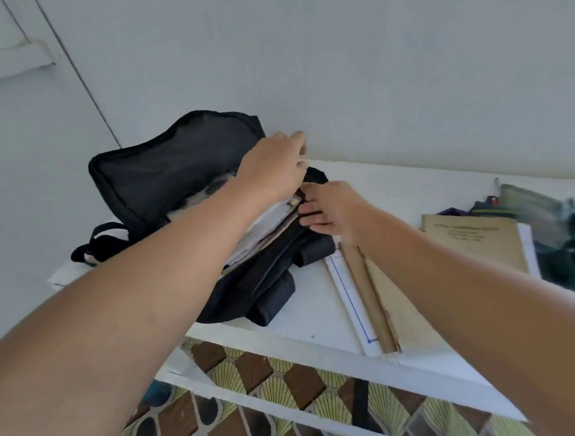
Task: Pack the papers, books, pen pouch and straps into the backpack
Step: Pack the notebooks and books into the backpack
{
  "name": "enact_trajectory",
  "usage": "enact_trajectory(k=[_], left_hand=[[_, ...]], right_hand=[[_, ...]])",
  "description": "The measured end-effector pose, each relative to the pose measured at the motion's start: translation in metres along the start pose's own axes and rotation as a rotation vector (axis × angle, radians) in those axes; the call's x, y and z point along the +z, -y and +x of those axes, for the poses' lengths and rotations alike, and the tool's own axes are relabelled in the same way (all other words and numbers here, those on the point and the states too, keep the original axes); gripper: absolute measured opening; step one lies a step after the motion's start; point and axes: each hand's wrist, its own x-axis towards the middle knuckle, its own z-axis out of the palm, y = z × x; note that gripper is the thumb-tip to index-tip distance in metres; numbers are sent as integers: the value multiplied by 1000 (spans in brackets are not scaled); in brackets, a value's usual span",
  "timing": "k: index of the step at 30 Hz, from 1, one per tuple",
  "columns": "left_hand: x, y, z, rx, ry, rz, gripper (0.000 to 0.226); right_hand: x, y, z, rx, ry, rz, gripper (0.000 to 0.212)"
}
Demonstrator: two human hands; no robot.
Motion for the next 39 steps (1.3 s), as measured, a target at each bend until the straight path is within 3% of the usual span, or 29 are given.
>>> enact_trajectory(k=[7, 11, 13, 18, 23, 25, 28, 33, 36, 39], left_hand=[[75, -116, 10, 67, 229, -80, 18], [113, -161, 6, 28, 545, 71, 47], [124, -174, 4, 39, 593, 163, 52], [123, -175, 11, 48, 601, 179, 57], [122, -175, 10, 54, 657, 222, 42], [120, -172, 8, 43, 666, 229, 31], [115, -164, 3, 24, 651, 182, 42], [114, -137, -23, -156, 492, -293, 53], [120, -120, -46, -225, 266, -381, 40], [121, -115, -60, -251, 258, -232, 37]], right_hand=[[-129, -53, -26, -67, -342, -74, 21], [-193, -80, -46, -88, -567, -353, 14], [-220, -93, -54, -38, -640, -497, 31], [-251, -118, -67, 132, -593, -741, 71], [-249, -124, -64, 121, -594, -708, 80], [-247, -122, -63, 107, -601, -658, 79], [-242, -119, -59, 53, -611, -583, 76], [-229, -115, -53, -71, -572, -540, 13], [-218, -113, -53, -84, -505, -420, 19], [-214, -121, -48, -20, -441, -353, 23]])
